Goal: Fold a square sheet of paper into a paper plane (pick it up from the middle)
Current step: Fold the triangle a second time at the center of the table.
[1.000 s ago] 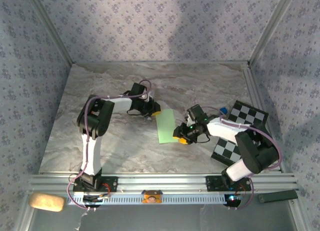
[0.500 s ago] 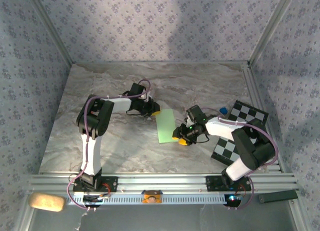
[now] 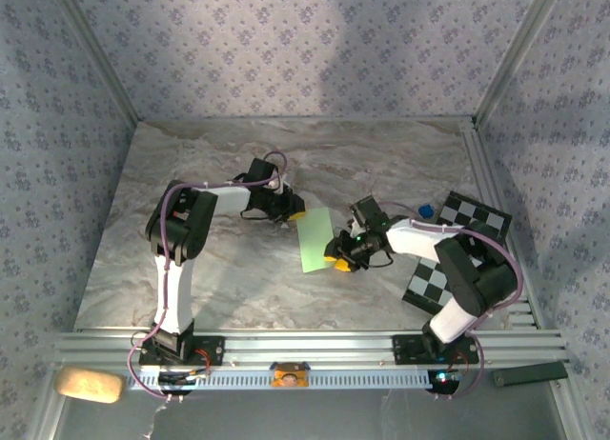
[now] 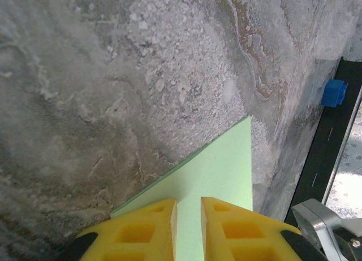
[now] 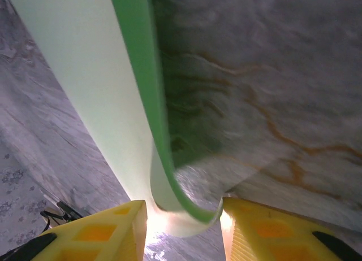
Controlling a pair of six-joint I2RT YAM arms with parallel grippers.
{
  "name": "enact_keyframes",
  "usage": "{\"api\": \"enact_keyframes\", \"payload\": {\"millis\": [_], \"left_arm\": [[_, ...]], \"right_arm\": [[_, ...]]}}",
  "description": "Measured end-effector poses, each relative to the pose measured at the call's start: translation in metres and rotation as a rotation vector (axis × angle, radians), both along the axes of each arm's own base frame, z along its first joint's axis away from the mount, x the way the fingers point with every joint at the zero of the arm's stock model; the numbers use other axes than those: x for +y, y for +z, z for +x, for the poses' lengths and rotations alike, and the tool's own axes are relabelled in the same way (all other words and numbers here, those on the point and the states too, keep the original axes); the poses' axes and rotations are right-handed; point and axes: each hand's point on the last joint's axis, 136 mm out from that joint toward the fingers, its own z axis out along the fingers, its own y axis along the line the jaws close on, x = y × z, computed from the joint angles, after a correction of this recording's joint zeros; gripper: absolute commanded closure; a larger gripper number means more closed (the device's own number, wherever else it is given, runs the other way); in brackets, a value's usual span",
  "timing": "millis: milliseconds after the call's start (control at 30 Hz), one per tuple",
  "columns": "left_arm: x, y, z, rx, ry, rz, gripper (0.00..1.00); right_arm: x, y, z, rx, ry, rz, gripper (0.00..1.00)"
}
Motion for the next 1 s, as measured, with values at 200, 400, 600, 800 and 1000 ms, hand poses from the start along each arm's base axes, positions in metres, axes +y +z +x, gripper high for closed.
{"api": "enact_keyframes", "payload": {"millis": [200, 400, 600, 800, 1000], "left_arm": [[0.000, 0.000, 0.000, 0.000, 0.000, 0.000, 0.81], [0.000, 0.000, 0.000, 0.001, -0.001, 0.002, 0.81], [0.000, 0.000, 0.000, -0.001, -0.004, 0.004, 0.81], [0.000, 0.001, 0.000, 0.000, -0.004, 0.005, 0.81], [0.000, 0.001, 0.000, 0.000, -0.004, 0.005, 0.81]], "right_arm": [[0.004, 0.003, 0.005, -0.021, 0.002, 0.001, 0.59], [0.000, 0.008, 0.002, -0.029, -0.003, -0.020, 0.59], [-0.003, 0.012, -0.006, -0.028, 0.003, -0.022, 0.59], [-0.004, 0.011, -0.010, -0.010, 0.007, -0.035, 0.62], [-0.006, 0.009, -0.014, 0.008, 0.010, -0.046, 0.65]]}}
